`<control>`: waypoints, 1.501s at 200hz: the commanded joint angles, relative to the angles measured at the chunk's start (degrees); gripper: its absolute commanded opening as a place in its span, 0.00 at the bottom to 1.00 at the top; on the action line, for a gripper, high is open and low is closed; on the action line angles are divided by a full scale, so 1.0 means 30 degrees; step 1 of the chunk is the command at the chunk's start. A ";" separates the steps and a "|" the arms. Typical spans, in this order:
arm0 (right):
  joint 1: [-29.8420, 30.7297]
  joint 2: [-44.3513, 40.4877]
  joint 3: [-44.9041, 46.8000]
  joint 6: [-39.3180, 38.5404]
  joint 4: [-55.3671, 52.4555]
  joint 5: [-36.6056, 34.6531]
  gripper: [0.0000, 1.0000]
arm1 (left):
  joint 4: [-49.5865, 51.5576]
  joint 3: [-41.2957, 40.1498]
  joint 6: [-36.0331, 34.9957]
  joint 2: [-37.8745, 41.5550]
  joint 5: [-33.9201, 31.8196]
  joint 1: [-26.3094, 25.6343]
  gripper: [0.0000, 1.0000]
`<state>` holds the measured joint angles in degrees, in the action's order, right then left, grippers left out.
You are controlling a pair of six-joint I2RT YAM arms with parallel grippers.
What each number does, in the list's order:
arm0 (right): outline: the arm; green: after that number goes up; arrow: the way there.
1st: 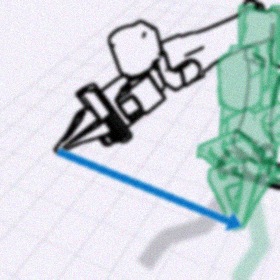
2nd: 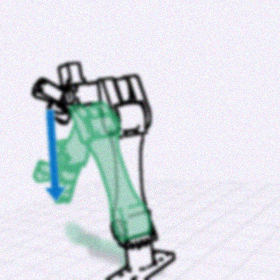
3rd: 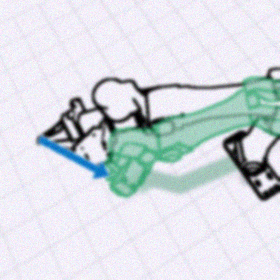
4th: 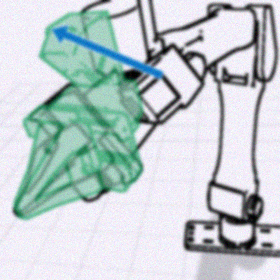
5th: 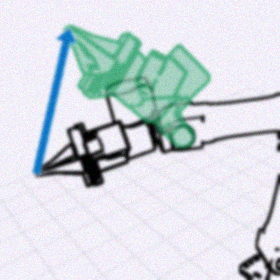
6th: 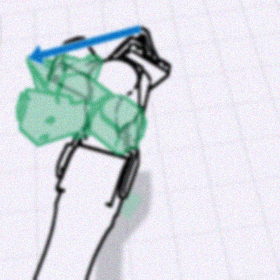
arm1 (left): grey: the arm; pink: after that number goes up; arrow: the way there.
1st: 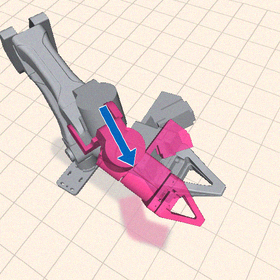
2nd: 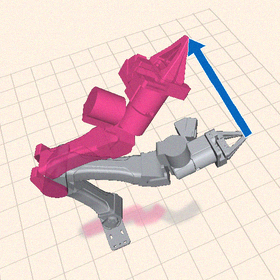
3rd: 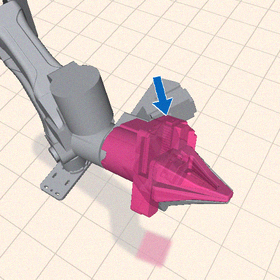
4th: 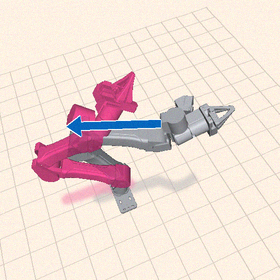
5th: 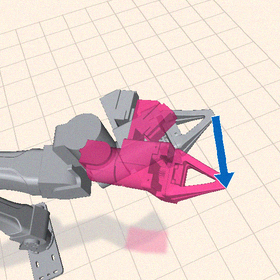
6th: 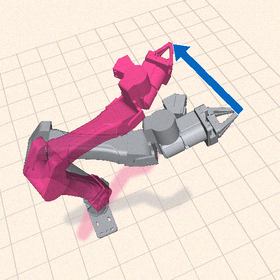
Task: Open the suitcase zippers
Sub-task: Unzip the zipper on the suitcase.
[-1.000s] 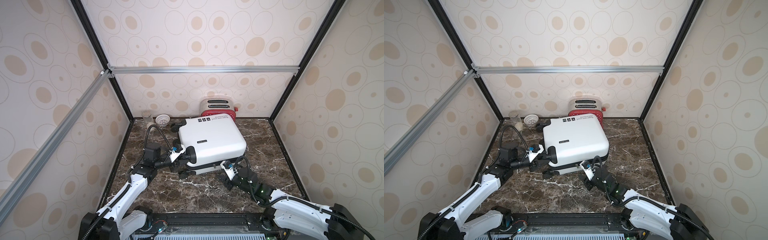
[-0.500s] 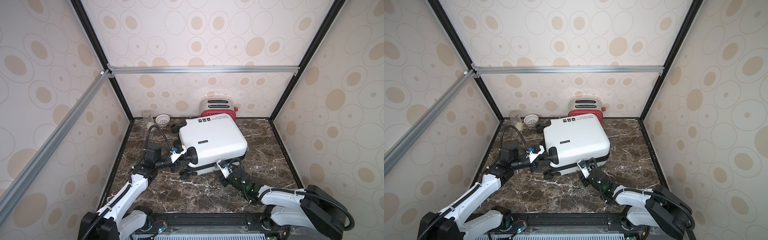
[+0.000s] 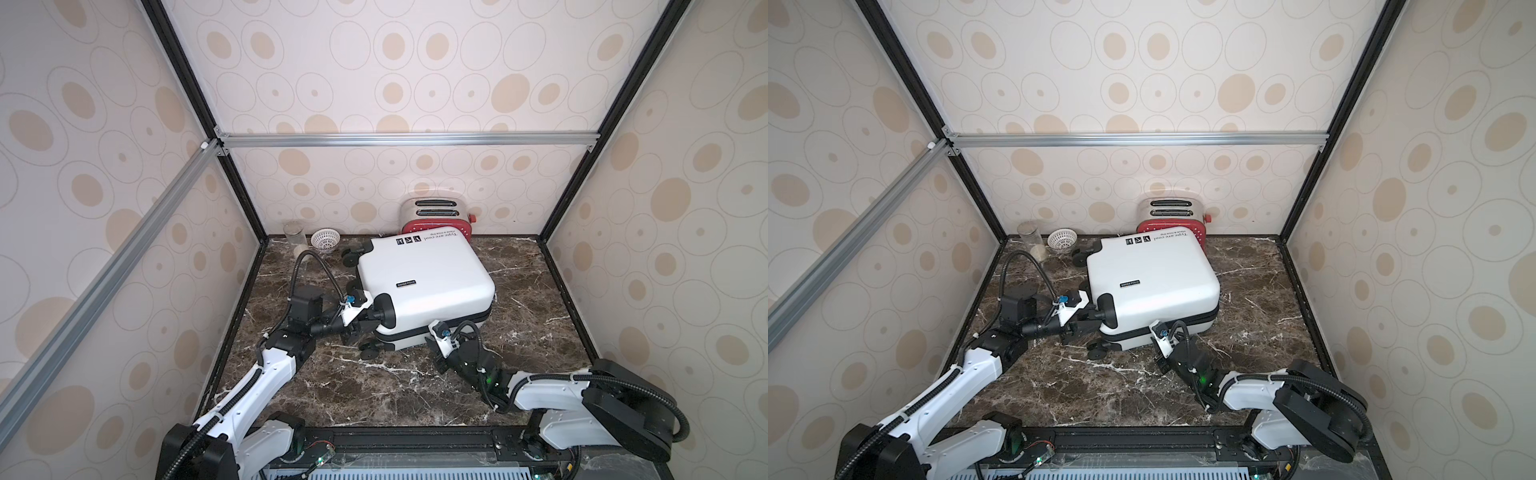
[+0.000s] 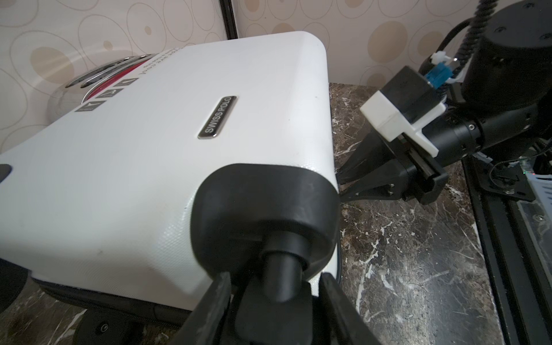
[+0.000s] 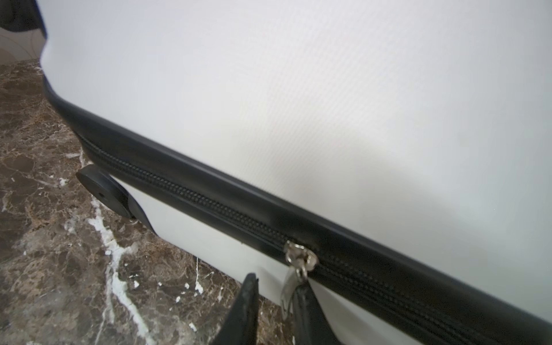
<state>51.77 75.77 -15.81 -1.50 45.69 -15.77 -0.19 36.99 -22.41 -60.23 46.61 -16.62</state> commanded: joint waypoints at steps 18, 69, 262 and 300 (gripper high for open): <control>-0.0103 -0.0548 -0.0456 0.1335 0.1746 -0.0903 0.37 | -0.0329 -0.0063 0.0278 -0.0051 -0.0948 0.0033 0.47; -0.0088 -0.0877 0.0055 0.2314 0.2618 -0.2359 0.16 | -0.0349 -0.0092 0.0350 -0.0050 -0.0944 0.0025 0.47; 0.5098 0.8868 -0.7761 -0.0154 0.7729 0.0181 0.00 | -0.1017 0.0325 0.2443 -0.0791 -0.1137 -0.0392 0.40; 0.5256 0.8917 -0.7727 -0.0296 0.7524 -0.0280 0.00 | -0.1081 0.0442 0.3082 -0.0324 -0.2393 -0.0414 0.46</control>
<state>66.81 103.22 -35.18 -0.01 59.99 -20.16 -1.93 36.93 -18.74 -61.43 47.72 -16.86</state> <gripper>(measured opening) 0.046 0.443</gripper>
